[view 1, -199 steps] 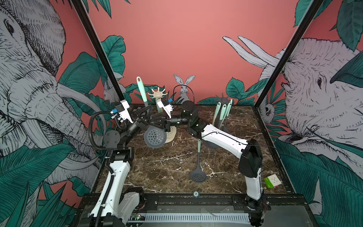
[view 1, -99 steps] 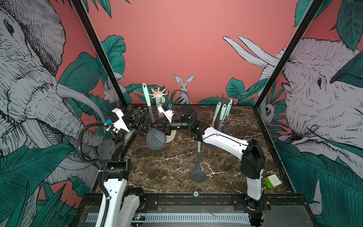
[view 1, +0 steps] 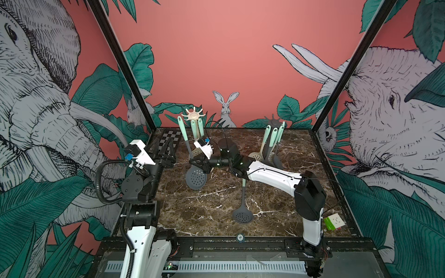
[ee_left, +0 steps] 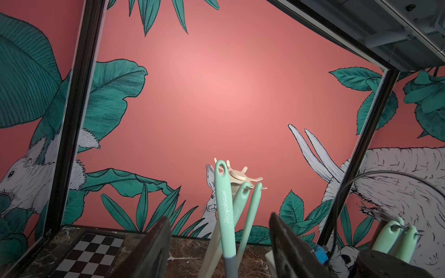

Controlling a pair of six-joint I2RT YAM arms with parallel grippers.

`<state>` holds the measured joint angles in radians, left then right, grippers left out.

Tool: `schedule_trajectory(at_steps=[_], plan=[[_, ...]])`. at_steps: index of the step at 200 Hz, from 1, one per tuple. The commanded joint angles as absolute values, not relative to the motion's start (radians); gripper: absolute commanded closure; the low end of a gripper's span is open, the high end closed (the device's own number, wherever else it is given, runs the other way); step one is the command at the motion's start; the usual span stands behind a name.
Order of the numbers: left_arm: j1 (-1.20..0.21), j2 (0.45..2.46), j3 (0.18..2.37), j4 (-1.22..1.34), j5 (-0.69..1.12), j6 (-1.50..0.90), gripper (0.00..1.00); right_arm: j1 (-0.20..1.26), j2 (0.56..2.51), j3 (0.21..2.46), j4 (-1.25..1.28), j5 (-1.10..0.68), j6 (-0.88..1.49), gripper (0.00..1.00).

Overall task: Hang the skimmer on the kitchen utensil rack
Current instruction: Pick up the skimmer from the center of the board, then hang the skimmer on the rack.

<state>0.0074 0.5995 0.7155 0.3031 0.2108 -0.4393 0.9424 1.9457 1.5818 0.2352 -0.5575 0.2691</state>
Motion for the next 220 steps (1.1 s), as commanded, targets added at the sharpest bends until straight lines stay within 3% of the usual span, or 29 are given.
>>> schedule_trajectory(at_steps=[1, 70, 220], plan=[[0.006, 0.598, 0.707, 0.316, 0.202, -0.428, 0.34, 0.953, 1.888, 1.562, 0.318, -0.526, 0.261, 1.00], [0.006, 0.605, 0.704, 0.327, 0.215, -0.437, 0.34, 0.965, 1.850, 1.518, 0.339, -0.451, 0.216, 1.00], [0.006, 0.614, 0.699, 0.338, 0.227, -0.439, 0.34, 0.959, 1.896, 1.537, 0.350, -0.494, 0.290, 1.00]])
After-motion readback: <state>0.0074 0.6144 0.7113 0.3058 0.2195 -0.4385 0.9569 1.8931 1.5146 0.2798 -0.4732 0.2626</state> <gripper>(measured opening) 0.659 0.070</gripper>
